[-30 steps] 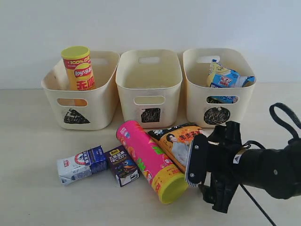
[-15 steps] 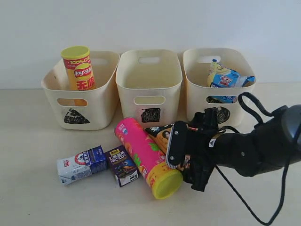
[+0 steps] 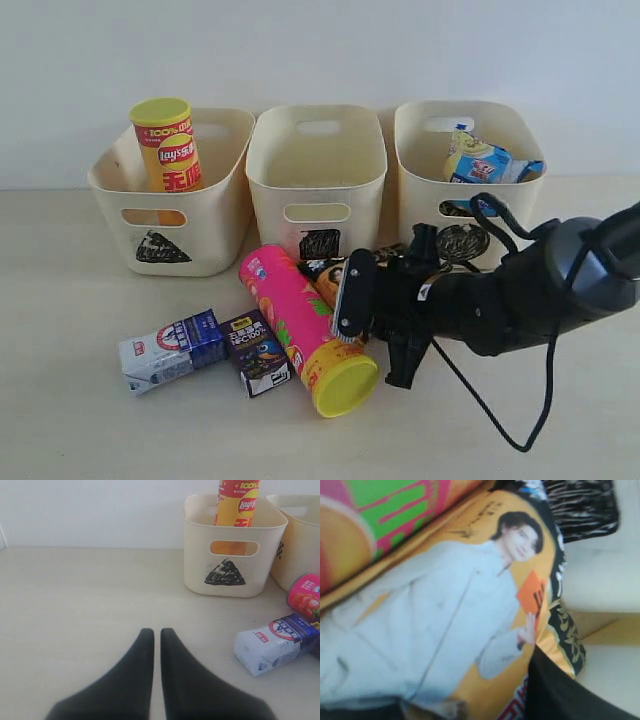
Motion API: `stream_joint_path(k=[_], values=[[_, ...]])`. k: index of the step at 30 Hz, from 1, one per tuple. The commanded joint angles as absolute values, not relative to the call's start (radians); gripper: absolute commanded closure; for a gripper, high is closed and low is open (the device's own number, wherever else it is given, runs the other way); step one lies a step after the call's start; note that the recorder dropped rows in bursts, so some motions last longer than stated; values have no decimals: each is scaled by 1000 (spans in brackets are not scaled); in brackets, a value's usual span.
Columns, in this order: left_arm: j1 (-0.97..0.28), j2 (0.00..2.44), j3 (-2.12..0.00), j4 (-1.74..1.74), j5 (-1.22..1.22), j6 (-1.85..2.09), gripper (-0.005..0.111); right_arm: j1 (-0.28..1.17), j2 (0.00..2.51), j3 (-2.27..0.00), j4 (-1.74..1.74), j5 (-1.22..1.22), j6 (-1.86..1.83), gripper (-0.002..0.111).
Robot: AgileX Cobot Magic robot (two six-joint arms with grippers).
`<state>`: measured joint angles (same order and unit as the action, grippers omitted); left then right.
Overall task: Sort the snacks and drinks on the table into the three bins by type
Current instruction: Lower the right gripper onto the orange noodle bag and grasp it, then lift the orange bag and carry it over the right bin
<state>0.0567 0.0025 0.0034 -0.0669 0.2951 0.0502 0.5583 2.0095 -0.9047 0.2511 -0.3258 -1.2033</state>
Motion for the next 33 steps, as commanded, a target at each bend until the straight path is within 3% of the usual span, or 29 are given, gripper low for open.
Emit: stream_joint_path(k=[1, 16, 33], values=[[60, 0, 0, -69, 285, 46, 103, 558, 2023, -903, 259, -258, -1203, 106], [60, 0, 0, -69, 285, 46, 103, 558, 1867, -864, 346, -122, -1203, 106], [60, 0, 0, -69, 285, 46, 103, 558, 1470, -731, 518, 14, -1200, 106]])
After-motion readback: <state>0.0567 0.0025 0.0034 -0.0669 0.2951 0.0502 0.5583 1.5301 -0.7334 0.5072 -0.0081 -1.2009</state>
